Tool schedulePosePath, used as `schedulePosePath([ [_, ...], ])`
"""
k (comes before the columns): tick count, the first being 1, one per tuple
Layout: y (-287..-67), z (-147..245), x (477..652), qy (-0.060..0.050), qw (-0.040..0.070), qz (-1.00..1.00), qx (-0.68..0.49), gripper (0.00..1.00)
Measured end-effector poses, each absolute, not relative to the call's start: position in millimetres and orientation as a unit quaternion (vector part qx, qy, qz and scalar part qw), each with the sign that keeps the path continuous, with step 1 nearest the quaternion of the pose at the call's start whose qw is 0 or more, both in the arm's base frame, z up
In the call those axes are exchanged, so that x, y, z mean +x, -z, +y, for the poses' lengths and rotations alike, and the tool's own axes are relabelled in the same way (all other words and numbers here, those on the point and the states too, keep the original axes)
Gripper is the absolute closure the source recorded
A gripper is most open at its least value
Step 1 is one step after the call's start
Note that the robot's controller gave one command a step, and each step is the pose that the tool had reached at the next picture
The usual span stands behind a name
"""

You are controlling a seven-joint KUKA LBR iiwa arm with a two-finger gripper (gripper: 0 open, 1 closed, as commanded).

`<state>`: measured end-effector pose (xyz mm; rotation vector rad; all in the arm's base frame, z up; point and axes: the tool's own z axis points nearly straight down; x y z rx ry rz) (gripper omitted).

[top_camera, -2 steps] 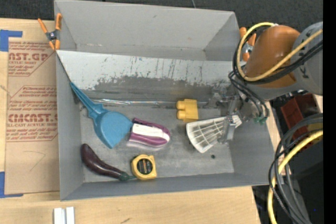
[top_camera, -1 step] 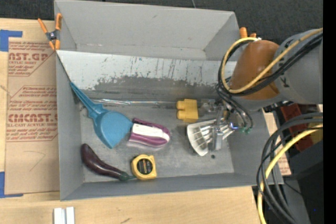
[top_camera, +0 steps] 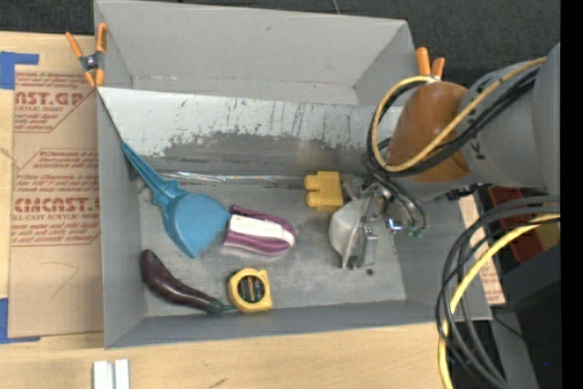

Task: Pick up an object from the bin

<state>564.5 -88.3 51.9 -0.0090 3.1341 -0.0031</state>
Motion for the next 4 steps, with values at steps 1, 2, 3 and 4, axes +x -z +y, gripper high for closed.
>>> schedulePosePath([
  [1, -70, -77, 578.0, 0.000, 0.001, 0.991, -0.134, 1.00],
  [2, -70, -77, 578.0, 0.000, 0.001, 0.991, -0.134, 1.00],
  [3, -162, -73, 580.1, 0.000, 0.000, 0.987, -0.159, 0.00],
  [4, -225, -71, 584.0, 0.001, 0.006, 0.985, -0.173, 0.00],
])
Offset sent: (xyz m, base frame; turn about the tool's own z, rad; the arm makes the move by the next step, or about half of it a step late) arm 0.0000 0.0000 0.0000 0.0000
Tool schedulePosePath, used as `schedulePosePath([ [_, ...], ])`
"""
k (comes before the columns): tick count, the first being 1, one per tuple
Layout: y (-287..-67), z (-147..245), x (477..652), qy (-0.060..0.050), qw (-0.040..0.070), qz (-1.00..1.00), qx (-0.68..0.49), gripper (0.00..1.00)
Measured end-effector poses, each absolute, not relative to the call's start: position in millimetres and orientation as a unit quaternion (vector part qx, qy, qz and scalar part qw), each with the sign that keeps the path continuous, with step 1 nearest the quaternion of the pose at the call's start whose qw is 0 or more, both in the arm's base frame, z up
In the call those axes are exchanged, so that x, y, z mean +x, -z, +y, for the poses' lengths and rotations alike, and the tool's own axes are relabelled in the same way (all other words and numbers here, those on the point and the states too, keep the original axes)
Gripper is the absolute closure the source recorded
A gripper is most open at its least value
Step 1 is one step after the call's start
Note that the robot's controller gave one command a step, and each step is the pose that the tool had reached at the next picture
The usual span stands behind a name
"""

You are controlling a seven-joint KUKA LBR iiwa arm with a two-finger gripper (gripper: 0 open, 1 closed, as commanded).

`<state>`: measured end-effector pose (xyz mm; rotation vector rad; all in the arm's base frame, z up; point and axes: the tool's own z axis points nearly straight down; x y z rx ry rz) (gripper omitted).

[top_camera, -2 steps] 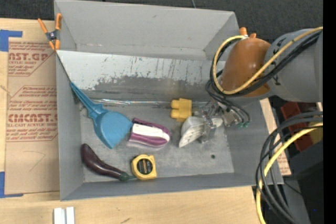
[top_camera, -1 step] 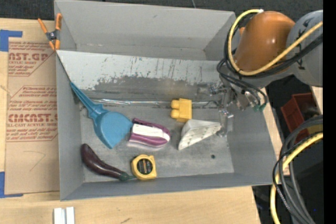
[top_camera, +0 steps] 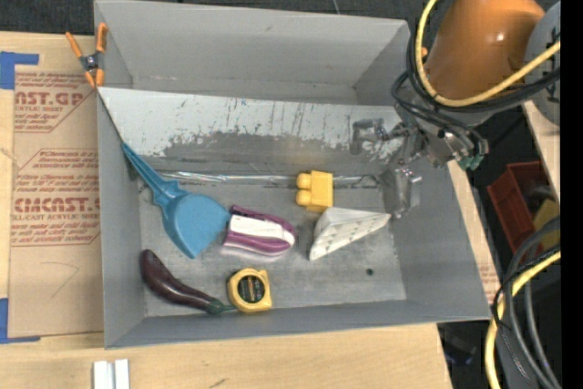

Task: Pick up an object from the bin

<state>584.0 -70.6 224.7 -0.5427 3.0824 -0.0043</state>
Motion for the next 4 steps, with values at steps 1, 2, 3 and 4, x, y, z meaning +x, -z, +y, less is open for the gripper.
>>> schedulePosePath([
  [1, -171, -55, 579.2, 0.001, 0.006, 0.981, -0.194, 0.00],
  [2, -115, -26, 580.2, 0.001, 0.007, 0.979, -0.204, 0.00],
  [3, -102, -18, 578.8, 0.000, 0.005, 0.979, -0.202, 0.00],
  [4, -87, -27, 570.6, 0.000, 0.008, 0.984, -0.178, 0.00],
])
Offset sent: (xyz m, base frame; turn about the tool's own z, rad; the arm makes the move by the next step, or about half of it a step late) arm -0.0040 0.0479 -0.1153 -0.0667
